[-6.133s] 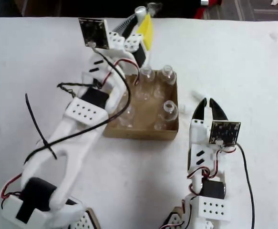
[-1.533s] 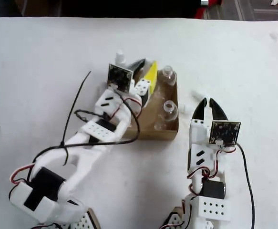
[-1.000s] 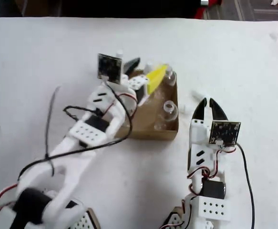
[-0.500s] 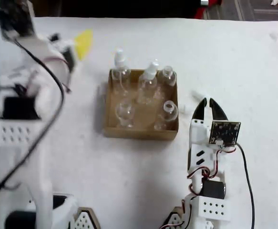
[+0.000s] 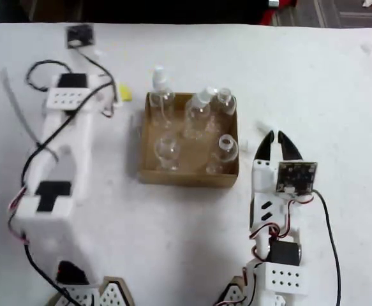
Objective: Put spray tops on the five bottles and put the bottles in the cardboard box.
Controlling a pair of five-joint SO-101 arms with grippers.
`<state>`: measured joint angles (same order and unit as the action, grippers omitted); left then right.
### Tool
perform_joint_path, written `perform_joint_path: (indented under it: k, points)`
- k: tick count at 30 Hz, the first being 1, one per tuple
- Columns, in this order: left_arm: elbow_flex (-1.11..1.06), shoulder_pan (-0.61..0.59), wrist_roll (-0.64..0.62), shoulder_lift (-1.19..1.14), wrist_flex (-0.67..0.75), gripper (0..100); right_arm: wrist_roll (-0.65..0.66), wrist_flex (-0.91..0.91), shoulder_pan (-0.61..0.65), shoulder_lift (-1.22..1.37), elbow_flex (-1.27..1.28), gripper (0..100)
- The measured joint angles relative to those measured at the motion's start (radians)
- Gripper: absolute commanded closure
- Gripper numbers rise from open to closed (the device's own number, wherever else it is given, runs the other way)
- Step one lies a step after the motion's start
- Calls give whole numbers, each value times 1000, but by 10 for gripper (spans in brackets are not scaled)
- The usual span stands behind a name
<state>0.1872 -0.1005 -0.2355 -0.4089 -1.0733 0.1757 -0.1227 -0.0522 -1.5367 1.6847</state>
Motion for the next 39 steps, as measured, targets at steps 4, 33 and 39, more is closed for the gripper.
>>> perform_joint_path:
  k: [4, 33, 39]
  points:
    - [107, 11, 0, -160, 0, 736, 51, -5, 31, 0, 0, 960]
    - [391, -35, -110, -388, -244, 737, 66, -5, 31, 0, 0, 960]
    - [459, -77, -110, -388, -365, 737, 66, -5, 31, 0, 0, 960]
